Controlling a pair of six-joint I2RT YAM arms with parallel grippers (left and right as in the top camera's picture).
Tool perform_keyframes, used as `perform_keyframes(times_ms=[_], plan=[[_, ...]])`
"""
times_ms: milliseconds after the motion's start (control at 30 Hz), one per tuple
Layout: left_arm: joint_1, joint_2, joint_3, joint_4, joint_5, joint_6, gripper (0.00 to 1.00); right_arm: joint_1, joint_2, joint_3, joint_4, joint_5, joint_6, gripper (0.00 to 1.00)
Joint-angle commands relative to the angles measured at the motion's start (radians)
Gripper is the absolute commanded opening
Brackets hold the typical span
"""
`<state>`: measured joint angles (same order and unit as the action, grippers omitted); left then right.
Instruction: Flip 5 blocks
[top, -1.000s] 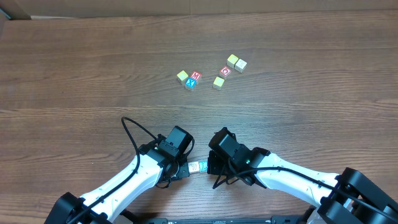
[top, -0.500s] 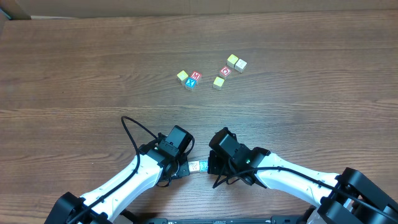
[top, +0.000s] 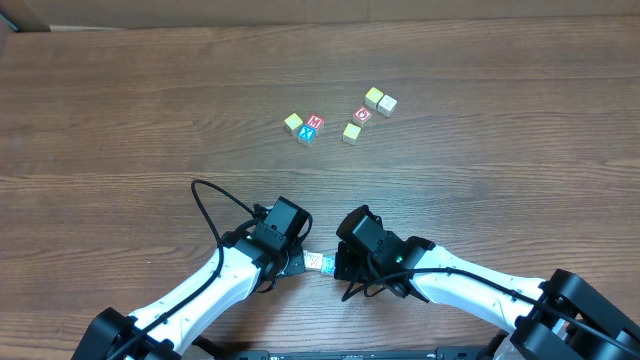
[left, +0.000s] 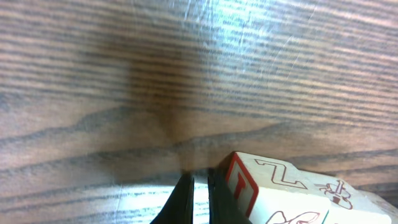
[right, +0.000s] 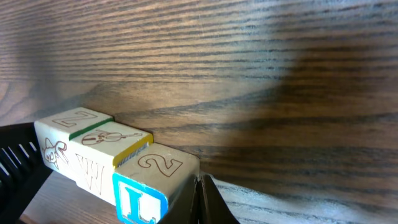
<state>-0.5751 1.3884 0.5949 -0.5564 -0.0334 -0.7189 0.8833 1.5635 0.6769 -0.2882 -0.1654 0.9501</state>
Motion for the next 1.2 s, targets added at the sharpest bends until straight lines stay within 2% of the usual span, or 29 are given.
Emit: perform_keyframes(times_ms=[0,567,900,967,1067,1167], plan=[[-0.007,0.013,0.005,0.023,0.035,0.040,0.04,0.005,0.005,0.024,0.022,-0.065,0.040,0.04],[-0.007,0.209,0.005,0.062,0.031,0.081,0.04,0.005,0.005,0.024,0.020,-0.073,0.129,0.04],[-0.007,0.193,0.019,-0.015,0.048,0.076,0.04,0.005,0.005,0.024,0.000,-0.073,0.165,0.04],[-0.007,0.172,0.044,-0.061,0.022,0.065,0.04,0.005,0.005,0.024,-0.002,-0.073,0.174,0.04],[-0.007,0.121,0.097,-0.144,-0.054,-0.012,0.04,0.005,0.005,0.024,-0.002,-0.073,0.174,0.04],[-0.006,0.067,0.150,-0.165,-0.105,-0.021,0.04,0.005,0.005,0.024,-0.002,-0.074,0.174,0.04]])
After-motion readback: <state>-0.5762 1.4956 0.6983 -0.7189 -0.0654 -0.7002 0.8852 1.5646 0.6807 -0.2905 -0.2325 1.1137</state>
